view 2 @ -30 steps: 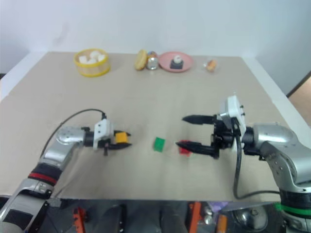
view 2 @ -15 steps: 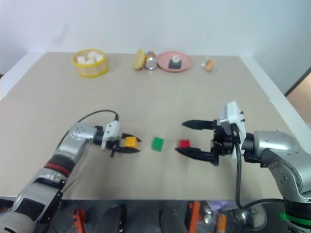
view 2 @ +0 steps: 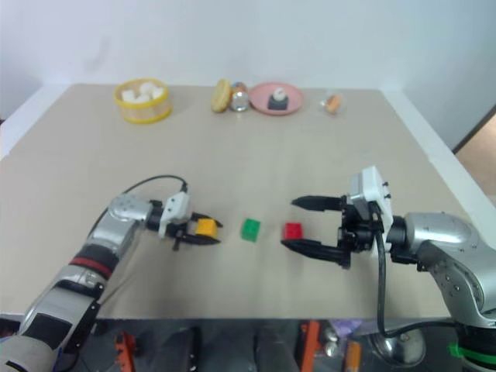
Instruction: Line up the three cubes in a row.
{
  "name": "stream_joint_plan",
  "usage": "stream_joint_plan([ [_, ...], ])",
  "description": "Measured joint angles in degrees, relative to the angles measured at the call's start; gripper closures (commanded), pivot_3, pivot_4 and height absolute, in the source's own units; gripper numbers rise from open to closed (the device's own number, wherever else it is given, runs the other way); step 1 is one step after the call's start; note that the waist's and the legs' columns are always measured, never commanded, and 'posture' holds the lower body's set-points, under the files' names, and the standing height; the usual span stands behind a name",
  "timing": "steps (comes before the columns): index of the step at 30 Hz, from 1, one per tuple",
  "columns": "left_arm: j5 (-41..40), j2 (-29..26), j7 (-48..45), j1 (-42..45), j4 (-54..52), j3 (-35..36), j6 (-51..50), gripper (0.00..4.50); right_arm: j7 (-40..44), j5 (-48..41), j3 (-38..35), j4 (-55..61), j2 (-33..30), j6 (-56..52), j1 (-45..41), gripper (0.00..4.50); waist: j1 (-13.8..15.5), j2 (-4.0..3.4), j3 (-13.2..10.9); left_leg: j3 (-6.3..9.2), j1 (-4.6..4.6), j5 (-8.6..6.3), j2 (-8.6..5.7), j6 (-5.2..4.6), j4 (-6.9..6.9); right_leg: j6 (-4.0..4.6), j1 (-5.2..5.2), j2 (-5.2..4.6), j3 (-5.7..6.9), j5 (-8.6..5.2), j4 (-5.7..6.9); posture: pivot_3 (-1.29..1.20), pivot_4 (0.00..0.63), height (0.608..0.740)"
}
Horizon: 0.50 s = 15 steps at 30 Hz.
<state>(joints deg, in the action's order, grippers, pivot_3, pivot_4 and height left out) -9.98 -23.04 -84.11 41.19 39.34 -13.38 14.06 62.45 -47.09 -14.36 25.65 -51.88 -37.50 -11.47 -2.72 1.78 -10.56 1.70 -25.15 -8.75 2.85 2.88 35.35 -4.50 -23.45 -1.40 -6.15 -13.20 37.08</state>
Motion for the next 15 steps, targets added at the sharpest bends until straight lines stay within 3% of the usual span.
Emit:
stream_joint_plan([
  [15, 0.95, 1.86, 1.19, 0.21, 1.25, 0.93, -0.16, 3.11, 0.00, 0.02, 0.00, -0.12, -0.37, -0.02, -0.19, 0.00, 0.25, -0.03, 0.02, 0.00, 0.00, 0.00, -0.04, 0.00, 0.07, -0.03, 0.08, -0.05, 0.01, 0.02, 0.00, 0.00, 0.150, 0.740],
])
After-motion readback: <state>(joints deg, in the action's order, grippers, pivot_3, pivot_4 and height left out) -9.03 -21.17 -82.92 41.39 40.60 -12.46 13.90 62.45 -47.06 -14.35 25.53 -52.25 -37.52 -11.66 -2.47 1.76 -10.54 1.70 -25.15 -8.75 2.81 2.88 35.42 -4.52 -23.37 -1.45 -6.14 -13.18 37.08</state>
